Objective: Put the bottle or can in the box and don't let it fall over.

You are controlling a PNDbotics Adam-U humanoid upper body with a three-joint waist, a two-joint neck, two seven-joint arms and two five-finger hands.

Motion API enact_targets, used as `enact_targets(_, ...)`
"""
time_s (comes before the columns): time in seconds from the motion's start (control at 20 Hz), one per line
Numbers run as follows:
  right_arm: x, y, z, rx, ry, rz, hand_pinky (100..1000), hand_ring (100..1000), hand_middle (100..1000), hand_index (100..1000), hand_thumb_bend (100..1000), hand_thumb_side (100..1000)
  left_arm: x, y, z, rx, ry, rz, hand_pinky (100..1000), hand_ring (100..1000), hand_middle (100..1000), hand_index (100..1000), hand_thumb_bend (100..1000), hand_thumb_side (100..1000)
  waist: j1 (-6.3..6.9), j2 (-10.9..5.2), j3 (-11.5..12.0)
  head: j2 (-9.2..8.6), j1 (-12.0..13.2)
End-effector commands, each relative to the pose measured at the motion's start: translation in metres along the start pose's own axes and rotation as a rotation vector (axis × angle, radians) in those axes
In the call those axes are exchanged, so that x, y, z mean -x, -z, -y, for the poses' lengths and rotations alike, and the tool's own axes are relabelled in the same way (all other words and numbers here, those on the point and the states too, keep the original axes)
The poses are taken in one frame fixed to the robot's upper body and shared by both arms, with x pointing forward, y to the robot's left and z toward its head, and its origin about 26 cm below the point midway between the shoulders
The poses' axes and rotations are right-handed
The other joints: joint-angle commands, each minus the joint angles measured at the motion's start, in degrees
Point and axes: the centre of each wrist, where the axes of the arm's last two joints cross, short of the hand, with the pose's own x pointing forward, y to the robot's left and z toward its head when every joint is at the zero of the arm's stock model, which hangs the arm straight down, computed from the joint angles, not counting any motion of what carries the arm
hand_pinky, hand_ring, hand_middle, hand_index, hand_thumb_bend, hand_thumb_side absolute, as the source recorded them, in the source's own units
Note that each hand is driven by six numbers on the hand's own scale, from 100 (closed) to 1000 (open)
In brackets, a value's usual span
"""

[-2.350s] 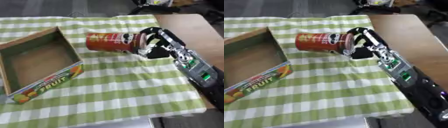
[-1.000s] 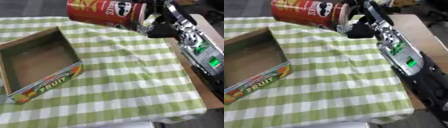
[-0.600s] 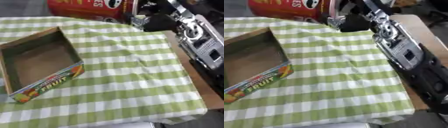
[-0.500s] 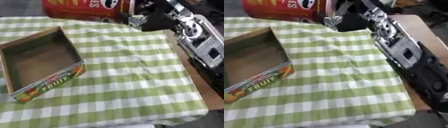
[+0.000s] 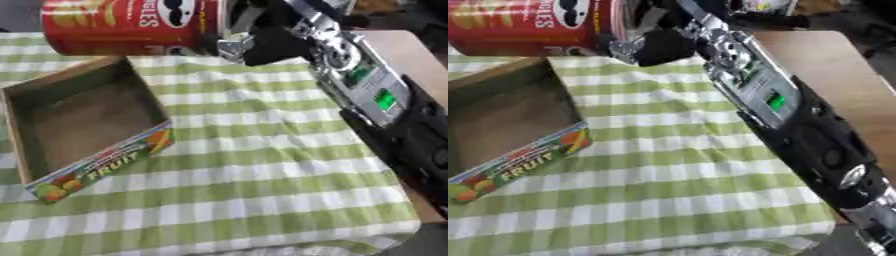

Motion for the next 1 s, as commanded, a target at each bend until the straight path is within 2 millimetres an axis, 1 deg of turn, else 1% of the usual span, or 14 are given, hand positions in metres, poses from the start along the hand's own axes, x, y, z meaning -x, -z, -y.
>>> enact_targets(0.05,0.001,0.014,-0.006,-0.011,-0.020,0.004,100,100,100,193,399,100,-0.011,0.007,-0.007,-0.016,0.018,0.050,609,613,547,706,100,676,-0.25,-0.63,0.3,-0.70,-0.5)
enact_targets(0.2,0.006,0.026,-0.018,-0.040,-0.039,-0.004,100,100,100,193,400,100,-0.012,0.007,-0.007,-0.014,0.015,0.051,609,612,547,706,100,676,-0.38,-0.52,0.6,-0.76,-0.7)
enact_targets(0.25,0.008,0.029,-0.021,-0.050,-0.047,-0.008,100,100,100,194,426,100,-0.012,0.007,-0.007,-0.014,0.015,0.052,609,612,547,706,100,677,-0.43,-0.49,0.7,-0.79,-0.8)
enact_targets(0.3,0.010,0.032,-0.025,-0.058,-0.056,-0.011,100,100,100,194,401,100,-0.012,0.007,-0.006,-0.013,0.014,0.052,609,612,547,706,100,677,-0.48,-0.45,0.8,-0.81,-0.8)
enact_targets(0.45,0.015,0.040,-0.035,-0.088,-0.076,-0.021,100,100,100,195,399,100,-0.012,0.007,-0.006,-0.012,0.012,0.053,609,612,547,706,100,677,-0.61,-0.35,1.1,-0.89,-0.9)
enact_targets(0.5,0.017,0.043,-0.038,-0.096,-0.082,-0.025,100,100,100,196,415,100,-0.012,0.007,-0.006,-0.012,0.011,0.054,609,612,547,706,100,677,-0.63,-0.30,1.3,-0.93,-1.0)
enact_targets(0.55,0.019,0.046,-0.041,-0.101,-0.089,-0.030,100,100,100,197,393,100,-0.013,0.008,-0.006,-0.014,0.011,0.056,609,612,547,706,100,677,-0.64,-0.26,1.4,-0.97,-1.0)
enact_targets(0.6,0.021,0.048,-0.043,-0.105,-0.097,-0.037,100,100,100,198,429,100,-0.013,0.008,-0.006,-0.015,0.010,0.057,609,612,547,706,100,677,-0.64,-0.22,1.5,-1.01,-1.1)
enact_targets(0.65,0.024,0.051,-0.047,-0.107,-0.103,-0.044,100,100,100,199,382,100,-0.013,0.008,-0.006,-0.018,0.010,0.058,609,611,547,705,100,677,-0.63,-0.17,1.6,-1.04,-1.2)
enact_targets(0.75,0.028,0.056,-0.053,-0.108,-0.114,-0.055,100,100,100,209,361,100,-0.014,0.008,-0.005,-0.020,0.008,0.060,609,611,546,705,100,677,-0.58,-0.06,1.8,-1.13,-1.4)
enact_targets(0.85,0.034,0.061,-0.060,-0.123,-0.129,-0.063,100,100,100,252,310,100,-0.014,0.008,-0.005,-0.020,0.006,0.061,609,611,546,705,100,677,-0.56,0.02,2.0,-1.16,-1.6)
enact_targets(0.9,0.036,0.063,-0.063,-0.134,-0.138,-0.066,122,150,100,302,286,100,-0.014,0.009,-0.005,-0.020,0.005,0.061,609,611,546,705,100,678,-0.56,0.05,2.0,-1.21,-1.6)
enact_targets(0.95,0.038,0.064,-0.065,-0.143,-0.150,-0.068,186,197,100,350,328,100,-0.014,0.009,-0.005,-0.020,0.005,0.062,609,611,546,705,100,678,-0.57,0.09,2.1,-1.24,-1.6)
enact_targets(1.0,0.039,0.065,-0.067,-0.148,-0.161,-0.070,307,297,157,455,388,100,-0.015,0.009,-0.004,-0.019,0.004,0.062,609,611,546,705,100,678,-0.58,0.11,2.1,-1.26,-1.6)
